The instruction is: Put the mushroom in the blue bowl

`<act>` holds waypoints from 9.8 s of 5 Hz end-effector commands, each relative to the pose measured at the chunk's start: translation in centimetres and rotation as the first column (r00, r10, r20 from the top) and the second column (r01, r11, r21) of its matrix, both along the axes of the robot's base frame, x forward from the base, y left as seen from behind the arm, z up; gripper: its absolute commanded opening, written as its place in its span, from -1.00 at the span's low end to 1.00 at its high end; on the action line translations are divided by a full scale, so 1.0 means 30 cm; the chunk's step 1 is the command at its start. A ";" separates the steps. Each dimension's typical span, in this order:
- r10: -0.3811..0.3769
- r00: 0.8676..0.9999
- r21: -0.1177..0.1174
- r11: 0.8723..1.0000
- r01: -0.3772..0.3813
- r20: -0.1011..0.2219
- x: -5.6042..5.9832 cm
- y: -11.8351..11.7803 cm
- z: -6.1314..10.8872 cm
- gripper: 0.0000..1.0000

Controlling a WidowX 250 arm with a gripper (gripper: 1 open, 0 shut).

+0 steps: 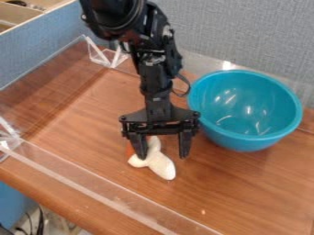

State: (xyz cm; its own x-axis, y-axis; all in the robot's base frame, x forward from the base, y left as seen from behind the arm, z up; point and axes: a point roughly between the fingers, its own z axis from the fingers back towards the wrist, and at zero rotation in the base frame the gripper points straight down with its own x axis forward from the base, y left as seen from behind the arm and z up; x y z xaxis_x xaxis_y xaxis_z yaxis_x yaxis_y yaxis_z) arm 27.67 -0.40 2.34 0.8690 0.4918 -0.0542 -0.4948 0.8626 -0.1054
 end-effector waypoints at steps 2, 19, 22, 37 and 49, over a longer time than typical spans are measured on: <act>0.100 0.995 -0.002 0.995 -0.101 -0.022 -0.045 0.051 -0.055 1.00; 0.238 0.970 0.060 0.970 -0.235 -0.045 -0.100 0.147 0.086 -1.00; 0.214 0.977 0.053 0.976 -0.212 -0.024 -0.110 0.161 0.163 -1.00; -0.081 0.994 -0.026 0.996 0.083 0.078 0.207 -0.252 0.388 -1.00; -0.079 0.996 -0.040 0.996 0.081 0.050 0.222 -0.219 0.300 -1.00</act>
State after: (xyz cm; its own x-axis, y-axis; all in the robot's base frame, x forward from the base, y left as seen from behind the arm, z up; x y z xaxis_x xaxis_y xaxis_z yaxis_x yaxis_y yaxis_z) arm 33.96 -7.30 10.13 0.9108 0.4084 -0.0612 -0.4129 0.8998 -0.1405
